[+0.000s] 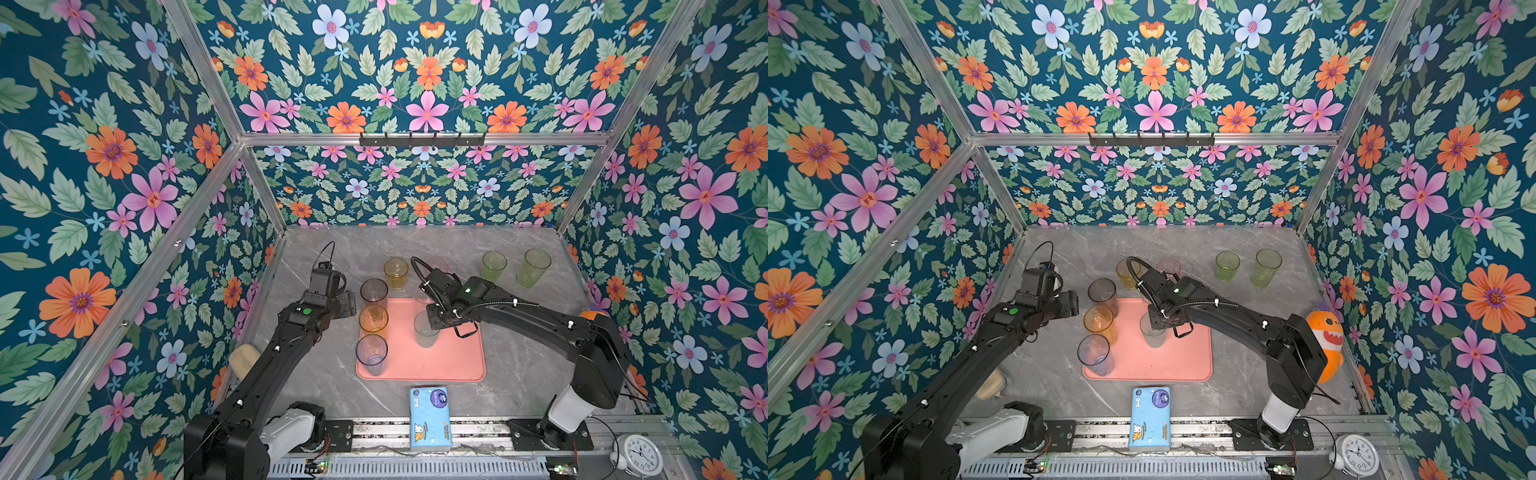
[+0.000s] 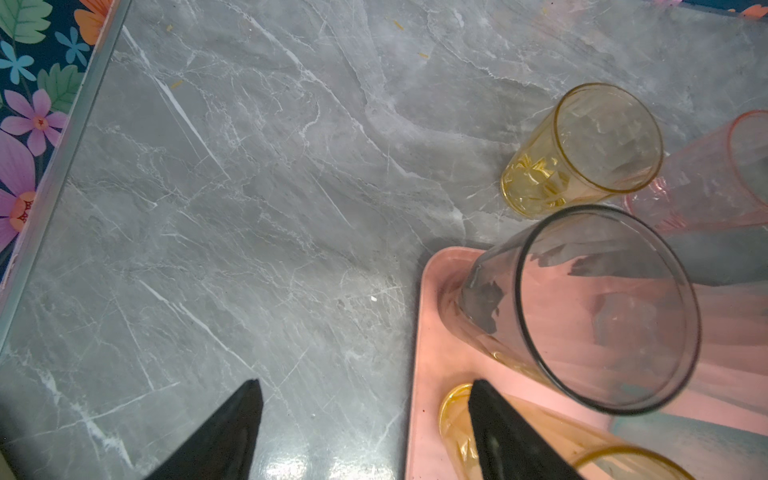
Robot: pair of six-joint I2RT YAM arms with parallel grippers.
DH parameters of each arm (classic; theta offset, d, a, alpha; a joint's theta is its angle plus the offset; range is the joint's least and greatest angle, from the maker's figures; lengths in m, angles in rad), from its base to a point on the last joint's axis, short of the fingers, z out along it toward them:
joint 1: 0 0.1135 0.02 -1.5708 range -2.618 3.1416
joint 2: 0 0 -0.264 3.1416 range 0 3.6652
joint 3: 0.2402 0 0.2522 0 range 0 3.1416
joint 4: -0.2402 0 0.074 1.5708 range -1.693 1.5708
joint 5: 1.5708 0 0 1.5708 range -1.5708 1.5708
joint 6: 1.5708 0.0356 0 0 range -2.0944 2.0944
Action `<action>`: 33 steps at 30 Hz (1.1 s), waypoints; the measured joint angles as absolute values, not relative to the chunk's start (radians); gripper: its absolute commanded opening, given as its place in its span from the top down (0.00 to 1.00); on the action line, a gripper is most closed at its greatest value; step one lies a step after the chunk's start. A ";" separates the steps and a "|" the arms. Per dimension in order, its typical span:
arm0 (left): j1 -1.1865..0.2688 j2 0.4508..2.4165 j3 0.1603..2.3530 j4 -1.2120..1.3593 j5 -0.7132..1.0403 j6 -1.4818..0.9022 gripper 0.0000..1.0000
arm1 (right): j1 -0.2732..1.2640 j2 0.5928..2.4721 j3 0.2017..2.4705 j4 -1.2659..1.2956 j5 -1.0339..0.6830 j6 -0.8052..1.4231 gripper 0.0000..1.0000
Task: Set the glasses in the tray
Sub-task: 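Open the right gripper and raise it off the teal cup, then move the right gripper toward the green cups near the far wall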
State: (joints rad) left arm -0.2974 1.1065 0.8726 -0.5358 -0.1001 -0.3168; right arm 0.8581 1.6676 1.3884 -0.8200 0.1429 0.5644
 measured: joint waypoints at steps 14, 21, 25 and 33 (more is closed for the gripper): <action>-0.297 1.101 0.873 -0.536 -0.100 -0.317 0.19 | 0.854 1.499 1.421 -0.879 0.268 0.526 0.55; -0.297 1.101 0.873 -0.536 -0.100 -0.317 0.19 | 0.766 1.424 1.400 -0.875 0.339 0.503 0.53; -0.297 1.101 0.873 -0.536 -0.100 -0.317 0.19 | 0.673 1.373 1.382 -0.849 0.344 0.487 0.47; -0.297 1.102 0.872 -0.535 -0.096 -0.317 0.19 | 0.405 1.319 1.358 -0.751 0.332 0.460 0.39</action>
State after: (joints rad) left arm -0.2974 1.1023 0.8722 -0.5354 -0.0959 -0.3172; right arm 0.4049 1.3193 1.3579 -0.7506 0.3321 0.4603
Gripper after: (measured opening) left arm 0.810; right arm 0.604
